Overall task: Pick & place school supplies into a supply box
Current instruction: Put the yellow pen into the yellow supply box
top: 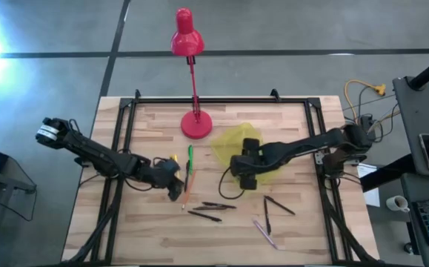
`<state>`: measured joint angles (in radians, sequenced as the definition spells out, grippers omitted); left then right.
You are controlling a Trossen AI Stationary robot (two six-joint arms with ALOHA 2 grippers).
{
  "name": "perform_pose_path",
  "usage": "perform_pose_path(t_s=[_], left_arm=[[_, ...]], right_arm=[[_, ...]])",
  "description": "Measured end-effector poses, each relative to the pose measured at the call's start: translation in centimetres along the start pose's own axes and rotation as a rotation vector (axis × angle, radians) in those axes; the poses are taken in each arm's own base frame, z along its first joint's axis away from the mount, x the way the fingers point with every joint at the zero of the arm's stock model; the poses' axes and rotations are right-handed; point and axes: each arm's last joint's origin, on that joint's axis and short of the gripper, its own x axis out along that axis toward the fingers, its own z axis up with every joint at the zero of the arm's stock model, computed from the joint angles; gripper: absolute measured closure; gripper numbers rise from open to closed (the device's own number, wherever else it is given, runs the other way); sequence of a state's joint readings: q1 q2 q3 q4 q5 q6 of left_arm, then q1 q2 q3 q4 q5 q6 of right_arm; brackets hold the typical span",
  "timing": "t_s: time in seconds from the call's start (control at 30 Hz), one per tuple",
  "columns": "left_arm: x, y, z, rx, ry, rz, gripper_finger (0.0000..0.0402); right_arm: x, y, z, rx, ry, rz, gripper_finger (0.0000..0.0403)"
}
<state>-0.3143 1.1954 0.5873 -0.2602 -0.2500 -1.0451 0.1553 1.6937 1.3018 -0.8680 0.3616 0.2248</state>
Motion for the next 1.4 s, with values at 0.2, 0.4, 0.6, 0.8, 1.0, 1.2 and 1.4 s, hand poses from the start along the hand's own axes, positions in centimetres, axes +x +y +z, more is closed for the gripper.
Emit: perform_pose_path(t_s=[0.2, 0.4, 0.6, 0.8, 1.0, 1.2, 1.4], left_arm=[[0.0, 2.5, 0.1, -0.268, -0.063, 0.256, 0.0396], [0.1, 4.5, 1.3, -0.480, -0.115, 0.398, 0.0388], [0.8, 4.4, 1.7, -0.413, -0.111, 0.386, 0.0350], [1.4, 4.4, 1.3, -0.464, -0.103, 0.401, 0.0299], [2.2, 3.7, 1.6, -0.555, -0.107, 0.374, 0.0266], [4.8, 2.6, 2.3, -0.534, -0.081, 0.484, 0.0263], [7.6, 1.8, 2.5, -0.498, -0.037, 0.675, 0.0262]], right_arm=[[-2.1, -1.1, -1.5, 0.449, 0.056, -0.062, 0.0211], [-2.7, -0.4, -3.1, 0.646, 0.158, -0.149, 0.0211], [-3.2, 1.1, -4.0, 0.666, 0.161, -0.188, 0.0211], [-3.9, 2.3, -4.6, 0.746, 0.133, -0.208, 0.0211], [-4.5, 3.4, -5.4, 0.888, 0.126, -0.231, 0.0211], [-4.8, 4.0, -5.6, 0.976, 0.091, -0.240, 0.0211], [-4.9, 4.0, -5.6, 1.005, 0.076, -0.250, 0.0211]])
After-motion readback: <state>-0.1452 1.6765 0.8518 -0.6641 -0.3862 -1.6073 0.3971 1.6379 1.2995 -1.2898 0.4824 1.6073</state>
